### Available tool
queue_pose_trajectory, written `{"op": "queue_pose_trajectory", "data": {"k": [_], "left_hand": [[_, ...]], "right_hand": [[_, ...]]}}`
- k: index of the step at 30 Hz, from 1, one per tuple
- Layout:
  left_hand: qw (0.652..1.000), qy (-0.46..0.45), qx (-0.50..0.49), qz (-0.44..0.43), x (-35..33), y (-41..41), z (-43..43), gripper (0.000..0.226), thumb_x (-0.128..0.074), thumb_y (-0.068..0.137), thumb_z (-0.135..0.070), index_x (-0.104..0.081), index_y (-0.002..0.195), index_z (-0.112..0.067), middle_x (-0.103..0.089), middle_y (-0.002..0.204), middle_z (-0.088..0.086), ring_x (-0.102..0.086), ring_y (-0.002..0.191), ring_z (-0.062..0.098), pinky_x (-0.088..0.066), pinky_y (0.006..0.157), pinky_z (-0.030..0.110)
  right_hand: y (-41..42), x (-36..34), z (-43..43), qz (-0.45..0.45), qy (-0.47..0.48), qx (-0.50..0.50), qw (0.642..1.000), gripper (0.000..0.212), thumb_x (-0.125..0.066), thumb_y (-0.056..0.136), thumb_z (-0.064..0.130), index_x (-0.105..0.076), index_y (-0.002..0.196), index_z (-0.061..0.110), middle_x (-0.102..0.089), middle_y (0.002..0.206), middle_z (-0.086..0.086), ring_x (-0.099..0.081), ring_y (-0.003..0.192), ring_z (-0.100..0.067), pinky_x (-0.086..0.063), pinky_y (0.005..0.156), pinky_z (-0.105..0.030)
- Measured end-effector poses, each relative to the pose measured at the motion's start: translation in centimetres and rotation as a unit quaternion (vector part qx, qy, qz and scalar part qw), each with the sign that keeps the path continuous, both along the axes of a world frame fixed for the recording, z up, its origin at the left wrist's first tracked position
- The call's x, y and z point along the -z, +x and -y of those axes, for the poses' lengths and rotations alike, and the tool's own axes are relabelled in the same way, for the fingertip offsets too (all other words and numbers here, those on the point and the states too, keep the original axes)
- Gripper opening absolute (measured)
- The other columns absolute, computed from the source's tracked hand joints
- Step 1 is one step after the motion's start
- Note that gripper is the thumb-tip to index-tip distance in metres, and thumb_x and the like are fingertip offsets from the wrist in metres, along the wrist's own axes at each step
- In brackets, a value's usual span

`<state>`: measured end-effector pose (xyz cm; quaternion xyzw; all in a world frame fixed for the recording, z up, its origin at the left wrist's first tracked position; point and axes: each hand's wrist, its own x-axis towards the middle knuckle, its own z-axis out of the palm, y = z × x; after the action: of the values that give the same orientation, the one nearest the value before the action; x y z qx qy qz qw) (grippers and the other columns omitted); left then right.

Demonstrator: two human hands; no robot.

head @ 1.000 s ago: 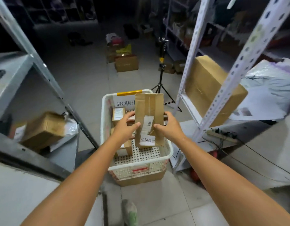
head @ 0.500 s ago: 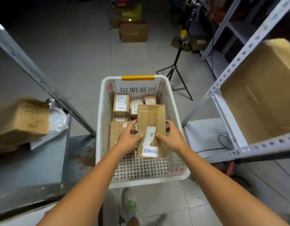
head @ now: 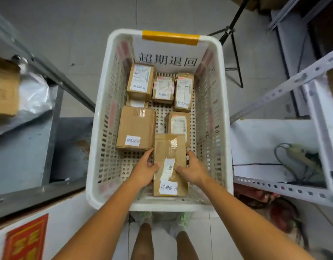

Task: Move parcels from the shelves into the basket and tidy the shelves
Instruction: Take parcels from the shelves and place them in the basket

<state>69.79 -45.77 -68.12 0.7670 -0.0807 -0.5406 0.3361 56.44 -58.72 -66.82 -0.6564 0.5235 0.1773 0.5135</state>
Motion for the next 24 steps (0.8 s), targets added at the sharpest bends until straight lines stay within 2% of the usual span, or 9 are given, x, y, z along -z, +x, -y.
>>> {"op": "queue_pose_trajectory", "data": {"k": [3, 7, 10, 15, 20, 24], "left_hand": [[1.000, 0.006, 0.003, 0.000, 1.6, -0.2, 0.1, 0.061, -0.063, 0.095, -0.022, -0.035, 0.147, -0.038, -0.069, 0.111, -0.003, -0.066, 0.098, 0.011, -0.054, 0.093, 0.040], [1.000, 0.014, 0.014, -0.010, 3.1, -0.2, 1.1, 0.061, -0.061, 0.096, -0.020, -0.034, 0.148, -0.036, -0.067, 0.091, -0.005, -0.066, 0.087, 0.010, -0.054, 0.077, 0.029], [1.000, 0.011, 0.011, -0.012, 4.2, -0.8, 1.0, 0.061, -0.059, 0.097, -0.017, -0.032, 0.149, -0.036, -0.065, 0.090, -0.008, -0.064, 0.085, 0.005, -0.049, 0.066, 0.020], [1.000, 0.015, -0.009, -0.005, 5.6, 0.0, 0.0, 0.061, -0.058, 0.098, -0.013, -0.033, 0.150, -0.030, -0.065, 0.092, -0.010, -0.062, 0.086, 0.001, -0.054, 0.082, 0.029], [1.000, 0.021, 0.005, 0.012, 6.1, 0.2, -0.1, 0.059, -0.057, 0.098, -0.013, -0.034, 0.149, -0.032, -0.059, 0.091, -0.016, -0.056, 0.081, -0.006, -0.046, 0.065, 0.014], [0.999, 0.023, 0.014, 0.035, 7.2, 0.5, -0.3, 0.060, -0.057, 0.098, -0.015, -0.033, 0.150, -0.035, -0.056, 0.094, -0.023, -0.054, 0.082, -0.009, -0.052, 0.068, 0.021]], "right_hand": [[-0.3, 1.9, 0.1, -0.013, 0.012, 0.021, 1.000, 0.062, -0.070, 0.087, 0.023, -0.038, 0.140, 0.025, -0.066, 0.121, -0.002, -0.066, 0.106, -0.023, -0.054, 0.095, -0.044], [-0.2, 3.5, 0.7, -0.025, 0.017, 0.025, 0.999, 0.065, -0.070, 0.087, 0.022, -0.035, 0.142, 0.022, -0.065, 0.123, -0.005, -0.065, 0.107, -0.025, -0.053, 0.095, -0.045], [-0.4, 4.5, 0.6, -0.037, 0.011, 0.017, 0.999, 0.063, -0.069, 0.088, 0.019, -0.035, 0.142, 0.020, -0.065, 0.123, -0.005, -0.064, 0.106, -0.023, -0.053, 0.090, -0.037], [0.6, 5.9, 0.0, -0.027, 0.006, -0.022, 0.999, 0.063, -0.069, 0.088, 0.021, -0.035, 0.141, 0.023, -0.065, 0.122, -0.002, -0.064, 0.107, -0.024, -0.052, 0.094, -0.043], [0.8, 7.0, -0.8, -0.021, 0.013, 0.006, 1.000, 0.061, -0.069, 0.088, 0.018, -0.036, 0.139, 0.024, -0.065, 0.120, -0.002, -0.065, 0.104, -0.024, -0.054, 0.092, -0.046], [0.9, 8.1, -0.9, -0.014, 0.020, 0.010, 1.000, 0.061, -0.069, 0.088, 0.018, -0.037, 0.140, 0.023, -0.065, 0.119, -0.003, -0.064, 0.105, -0.024, -0.052, 0.094, -0.046]]}}
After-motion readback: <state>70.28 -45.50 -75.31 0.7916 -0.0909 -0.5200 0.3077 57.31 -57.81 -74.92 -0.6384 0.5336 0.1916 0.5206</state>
